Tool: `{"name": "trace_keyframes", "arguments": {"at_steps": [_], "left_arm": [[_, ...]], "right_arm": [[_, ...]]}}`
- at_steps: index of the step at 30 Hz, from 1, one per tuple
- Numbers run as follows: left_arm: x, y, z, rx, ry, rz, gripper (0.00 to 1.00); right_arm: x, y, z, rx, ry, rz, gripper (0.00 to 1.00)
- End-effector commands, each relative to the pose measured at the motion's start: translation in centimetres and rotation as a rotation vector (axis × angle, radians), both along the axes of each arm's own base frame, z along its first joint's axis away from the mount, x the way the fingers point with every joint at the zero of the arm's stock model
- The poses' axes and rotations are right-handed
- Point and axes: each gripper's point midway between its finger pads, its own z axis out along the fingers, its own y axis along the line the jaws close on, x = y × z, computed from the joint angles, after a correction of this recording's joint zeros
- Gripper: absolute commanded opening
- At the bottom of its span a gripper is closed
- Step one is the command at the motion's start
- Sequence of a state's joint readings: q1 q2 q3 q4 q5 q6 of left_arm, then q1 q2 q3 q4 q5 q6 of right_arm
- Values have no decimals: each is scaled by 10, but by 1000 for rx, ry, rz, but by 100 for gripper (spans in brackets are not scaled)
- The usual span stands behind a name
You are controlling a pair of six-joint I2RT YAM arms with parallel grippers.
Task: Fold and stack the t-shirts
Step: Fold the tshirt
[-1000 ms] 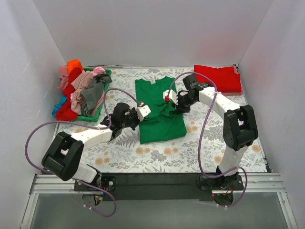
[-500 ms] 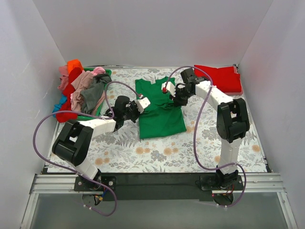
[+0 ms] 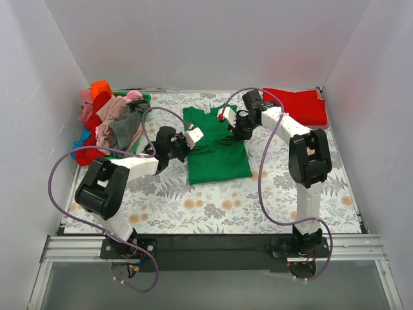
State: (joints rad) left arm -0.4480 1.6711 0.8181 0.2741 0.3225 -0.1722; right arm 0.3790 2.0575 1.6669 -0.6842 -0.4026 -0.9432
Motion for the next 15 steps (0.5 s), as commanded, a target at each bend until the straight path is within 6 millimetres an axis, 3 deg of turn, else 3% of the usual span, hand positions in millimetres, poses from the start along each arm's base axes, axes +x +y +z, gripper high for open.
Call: {"name": "trace_keyframes", "arguments": {"at_steps": [1, 4, 5, 6, 7, 8, 9, 10, 12, 14, 15], "left_arm": [[17, -1, 15, -17, -48, 21, 0], [23, 0, 14, -18, -38, 57, 0], [28, 2, 17, -21, -45, 83, 7], [40, 10, 22, -36, -47, 186, 31], [49, 14, 30, -49, -65, 236, 43], [59, 20, 38, -58, -86, 298, 49], [66, 22, 48, -89, -94, 359, 52], [86, 37, 73, -104, -161, 485, 61], [96, 43, 99, -131, -200, 549, 63], [97, 42, 132, -163, -242, 543, 63], [92, 40, 139, -163, -247, 514, 63]], "right_arm": [[18, 3, 14, 22, -46, -35, 2], [27, 5, 18, 35, -44, -92, 25], [36, 7, 23, 46, -67, -138, 32], [42, 8, 29, 60, -76, -172, 38], [49, 9, 38, 76, -97, -206, 41], [69, 6, 52, 106, -140, -349, 52], [81, 4, 62, 122, -180, -424, 54], [87, 1, 72, 130, -201, -471, 56], [99, -5, 95, 157, -237, -565, 57], [92, -1, 111, 206, -225, -542, 57], [79, -3, 104, 191, -190, -492, 58]]}}
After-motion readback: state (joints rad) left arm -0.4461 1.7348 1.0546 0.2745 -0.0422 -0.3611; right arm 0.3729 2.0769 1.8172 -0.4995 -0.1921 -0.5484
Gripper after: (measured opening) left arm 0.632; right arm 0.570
